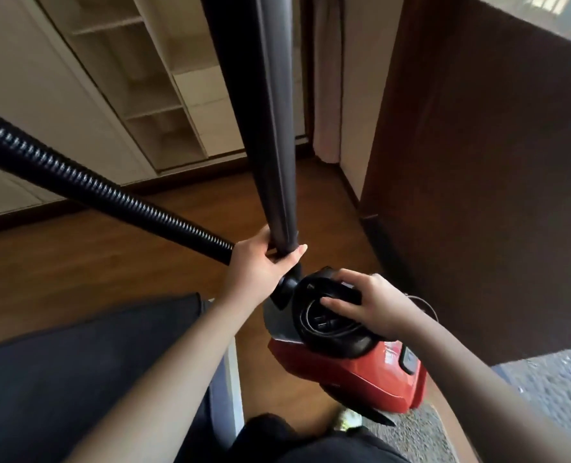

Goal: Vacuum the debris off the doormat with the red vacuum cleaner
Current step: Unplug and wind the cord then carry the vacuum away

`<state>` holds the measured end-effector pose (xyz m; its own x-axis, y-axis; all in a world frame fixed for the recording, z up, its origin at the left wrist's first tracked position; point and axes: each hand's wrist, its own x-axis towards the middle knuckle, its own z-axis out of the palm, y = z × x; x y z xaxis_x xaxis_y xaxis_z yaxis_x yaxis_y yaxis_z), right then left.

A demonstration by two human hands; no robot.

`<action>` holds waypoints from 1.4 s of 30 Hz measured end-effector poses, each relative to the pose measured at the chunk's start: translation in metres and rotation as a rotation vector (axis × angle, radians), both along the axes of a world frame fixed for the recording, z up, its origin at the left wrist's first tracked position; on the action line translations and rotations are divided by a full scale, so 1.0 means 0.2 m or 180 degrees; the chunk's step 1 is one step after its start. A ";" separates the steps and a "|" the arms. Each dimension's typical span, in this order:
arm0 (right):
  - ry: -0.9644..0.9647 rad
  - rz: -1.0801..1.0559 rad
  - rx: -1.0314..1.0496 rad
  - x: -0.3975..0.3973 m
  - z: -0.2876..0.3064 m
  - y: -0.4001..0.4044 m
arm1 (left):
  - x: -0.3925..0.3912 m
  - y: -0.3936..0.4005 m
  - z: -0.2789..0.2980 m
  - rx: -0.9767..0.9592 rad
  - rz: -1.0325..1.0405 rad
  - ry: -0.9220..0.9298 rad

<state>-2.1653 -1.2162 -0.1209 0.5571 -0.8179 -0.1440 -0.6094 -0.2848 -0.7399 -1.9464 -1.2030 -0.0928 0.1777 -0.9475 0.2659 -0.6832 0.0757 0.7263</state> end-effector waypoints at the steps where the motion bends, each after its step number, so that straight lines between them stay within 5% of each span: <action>1: 0.0009 0.0067 -0.0006 0.02 0.01 -0.06 | 0.02 -0.03 0.00 0.0000 0.0047 0.0017; 24: 0.0313 0.0939 0.0007 1.19 -0.17 -1.44 | 1.22 -1.10 -0.20 0.0353 0.0785 0.0131; 42: 0.0026 0.1889 0.0245 1.89 -0.23 -2.77 | 1.71 -2.14 -0.24 0.0747 0.1713 0.0116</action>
<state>-1.7864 -1.7695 -0.1670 0.9142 -0.3542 -0.1967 -0.3682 -0.5241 -0.7680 -1.6048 -1.6314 -0.1402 0.6550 -0.7543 0.0448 -0.5553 -0.4403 0.7055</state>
